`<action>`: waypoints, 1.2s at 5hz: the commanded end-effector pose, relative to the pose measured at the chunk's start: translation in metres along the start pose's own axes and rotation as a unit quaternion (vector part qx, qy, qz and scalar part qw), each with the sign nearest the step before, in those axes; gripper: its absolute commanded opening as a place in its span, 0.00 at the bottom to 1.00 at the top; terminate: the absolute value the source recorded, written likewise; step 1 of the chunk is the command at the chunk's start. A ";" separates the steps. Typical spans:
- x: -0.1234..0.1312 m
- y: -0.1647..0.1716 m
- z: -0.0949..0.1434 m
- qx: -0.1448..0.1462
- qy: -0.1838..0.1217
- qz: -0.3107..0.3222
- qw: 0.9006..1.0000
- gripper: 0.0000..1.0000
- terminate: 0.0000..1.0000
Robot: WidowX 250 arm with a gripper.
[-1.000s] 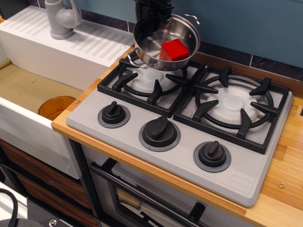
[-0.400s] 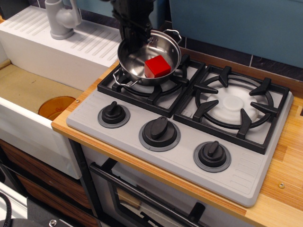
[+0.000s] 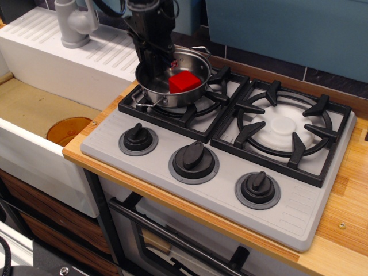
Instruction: Put redcube in pan and put pan on stove
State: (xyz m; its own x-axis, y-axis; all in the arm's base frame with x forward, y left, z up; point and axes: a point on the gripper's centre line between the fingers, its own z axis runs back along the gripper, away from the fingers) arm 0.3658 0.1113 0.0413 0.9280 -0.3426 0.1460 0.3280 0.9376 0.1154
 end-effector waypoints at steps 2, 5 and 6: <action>0.011 -0.006 0.047 0.009 0.009 -0.003 1.000 1.00 0.00; 0.018 -0.009 0.093 0.013 0.041 0.004 0.999 1.00 0.00; 0.021 -0.015 0.101 0.010 0.046 0.005 0.999 1.00 0.00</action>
State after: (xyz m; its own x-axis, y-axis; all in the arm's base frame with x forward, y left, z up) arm 0.3526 0.0874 0.1065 0.9480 -0.3164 -0.0355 0.3182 0.9451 0.0745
